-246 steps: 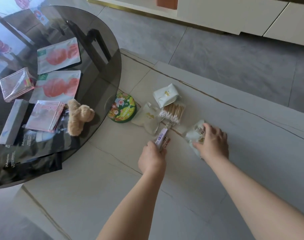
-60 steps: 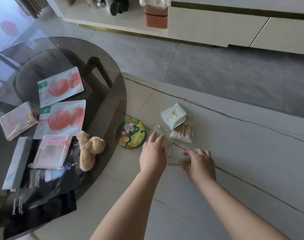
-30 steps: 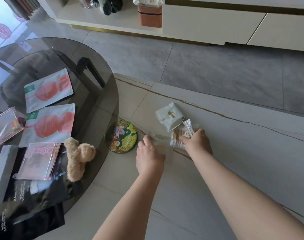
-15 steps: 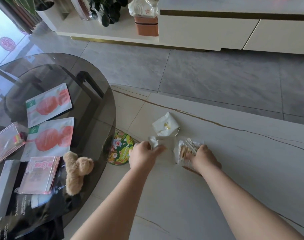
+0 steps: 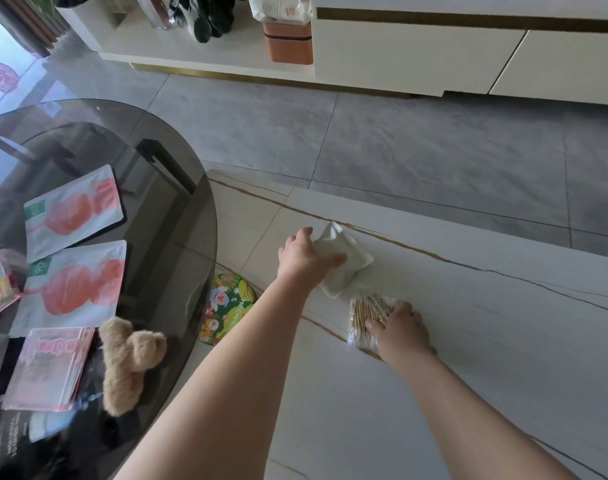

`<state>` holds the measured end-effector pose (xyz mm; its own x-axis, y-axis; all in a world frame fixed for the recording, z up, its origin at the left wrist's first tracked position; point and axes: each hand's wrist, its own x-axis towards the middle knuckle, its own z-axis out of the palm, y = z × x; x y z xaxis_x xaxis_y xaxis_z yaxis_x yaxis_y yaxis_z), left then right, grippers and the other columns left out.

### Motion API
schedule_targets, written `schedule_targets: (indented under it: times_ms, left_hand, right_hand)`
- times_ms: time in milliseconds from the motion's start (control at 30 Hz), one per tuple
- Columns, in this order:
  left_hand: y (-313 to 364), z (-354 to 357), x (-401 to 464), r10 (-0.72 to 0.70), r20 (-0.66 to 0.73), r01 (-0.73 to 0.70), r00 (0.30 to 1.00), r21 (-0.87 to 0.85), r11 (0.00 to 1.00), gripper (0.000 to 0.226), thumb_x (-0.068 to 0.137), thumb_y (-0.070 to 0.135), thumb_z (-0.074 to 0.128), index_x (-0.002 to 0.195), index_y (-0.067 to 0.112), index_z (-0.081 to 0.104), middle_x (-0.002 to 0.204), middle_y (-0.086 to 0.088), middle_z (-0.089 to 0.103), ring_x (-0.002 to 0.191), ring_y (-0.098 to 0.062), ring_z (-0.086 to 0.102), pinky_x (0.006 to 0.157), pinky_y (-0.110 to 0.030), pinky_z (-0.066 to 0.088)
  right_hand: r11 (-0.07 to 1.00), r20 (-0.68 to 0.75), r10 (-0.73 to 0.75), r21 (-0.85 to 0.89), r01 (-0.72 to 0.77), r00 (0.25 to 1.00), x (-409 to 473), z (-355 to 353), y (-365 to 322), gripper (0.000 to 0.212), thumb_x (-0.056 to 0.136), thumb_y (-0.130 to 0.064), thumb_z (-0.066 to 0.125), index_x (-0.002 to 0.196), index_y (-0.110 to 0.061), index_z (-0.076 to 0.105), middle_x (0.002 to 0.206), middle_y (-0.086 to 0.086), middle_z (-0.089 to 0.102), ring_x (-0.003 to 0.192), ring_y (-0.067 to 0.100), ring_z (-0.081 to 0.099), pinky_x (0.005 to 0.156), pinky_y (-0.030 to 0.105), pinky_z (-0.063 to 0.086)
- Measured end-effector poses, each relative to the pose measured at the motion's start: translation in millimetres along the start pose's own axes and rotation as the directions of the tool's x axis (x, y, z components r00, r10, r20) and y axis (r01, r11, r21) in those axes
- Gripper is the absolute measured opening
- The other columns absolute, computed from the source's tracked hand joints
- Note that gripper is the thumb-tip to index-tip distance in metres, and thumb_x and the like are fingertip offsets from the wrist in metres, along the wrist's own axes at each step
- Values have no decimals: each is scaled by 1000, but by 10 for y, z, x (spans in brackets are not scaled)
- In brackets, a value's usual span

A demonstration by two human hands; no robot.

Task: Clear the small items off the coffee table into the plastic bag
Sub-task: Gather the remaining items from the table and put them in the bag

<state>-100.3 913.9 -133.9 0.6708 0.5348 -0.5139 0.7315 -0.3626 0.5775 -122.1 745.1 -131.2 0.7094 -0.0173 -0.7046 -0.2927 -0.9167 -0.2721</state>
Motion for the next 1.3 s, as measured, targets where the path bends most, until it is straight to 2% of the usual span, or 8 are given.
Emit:
schedule_targets:
  times_ms: [200, 333, 600, 800, 933, 1100, 1200, 1300]
  left_hand:
    - [-40, 52, 16, -162, 116, 178, 980, -144, 973, 89, 62, 54, 79, 134, 22, 39, 121, -3, 52, 112, -23, 53, 96, -39, 50]
    - [-51, 84, 17, -141, 124, 158, 982, -140, 977, 75, 61, 56, 79, 119, 19, 51, 100, 4, 58, 94, -18, 60, 86, -36, 54]
    - [-265, 113, -292, -123, 31, 127, 992, -280, 951, 45, 70, 45, 78, 96, 22, 49, 83, 8, 56, 74, -7, 55, 65, -27, 47]
    - [-659, 185, -937, -233, 7, 215, 972, -412, 885, 36, 69, 25, 82, 95, 18, 58, 90, 1, 64, 90, -21, 63, 84, -33, 54]
    - [-952, 178, -1502, -334, 105, 333, 937, -566, 754, 36, 74, 18, 79, 103, 16, 57, 97, -4, 64, 92, -25, 64, 83, -44, 57]
    - [-1043, -92, -2138, -361, 142, 354, 922, -688, 633, 33, 81, 22, 74, 107, 13, 56, 101, -8, 63, 89, -22, 65, 70, -37, 59]
    - [-975, -416, -2540, -379, 160, 364, 912, -743, 562, 27, 82, 19, 72, 104, 16, 57, 103, -7, 64, 89, -20, 64, 69, -34, 59]
    - [-881, -759, -2987, -397, 168, 366, 902, -785, 499, 19, 81, 15, 70, 95, 20, 59, 99, -6, 65, 87, -19, 64, 67, -32, 58]
  right_hand:
    - [1000, 37, -5, 15, 5, 999, 23, -19, 11, 58, 91, -38, 57, 134, -7, 32, 140, 15, 37, 132, 31, 37, 106, 44, 36]
    - [1000, 44, -25, 14, 24, 999, 28, -24, 16, 59, 92, -38, 56, 136, -8, 31, 142, 14, 36, 132, 31, 36, 106, 46, 35]
    - [996, 27, -90, -14, 90, 996, 45, -10, 71, 61, 92, -38, 56, 135, -4, 31, 141, 18, 37, 132, 35, 36, 107, 46, 35]
    - [995, -119, -76, -79, 67, 990, -54, 103, 73, 56, 91, -41, 55, 133, -9, 36, 138, 16, 42, 130, 33, 40, 102, 46, 35]
    - [993, -72, -86, -86, 80, 994, -381, 215, 223, 50, 89, -36, 61, 127, -9, 43, 133, 16, 50, 123, 33, 49, 98, 40, 40]
    - [942, 52, -182, 296, 159, 982, -988, 253, 446, 38, 82, -20, 70, 116, -9, 56, 108, 12, 64, 89, 27, 63, 62, 26, 54]
    - [860, 173, -208, 502, 96, 963, -1404, 129, 416, 28, 83, -11, 69, 108, -7, 58, 105, 17, 65, 82, 26, 65, 68, 42, 60]
    - [832, 251, -266, 548, 90, 931, -1878, -41, 347, 18, 82, -10, 71, 94, -14, 58, 101, 14, 65, 85, 27, 66, 75, 50, 58]
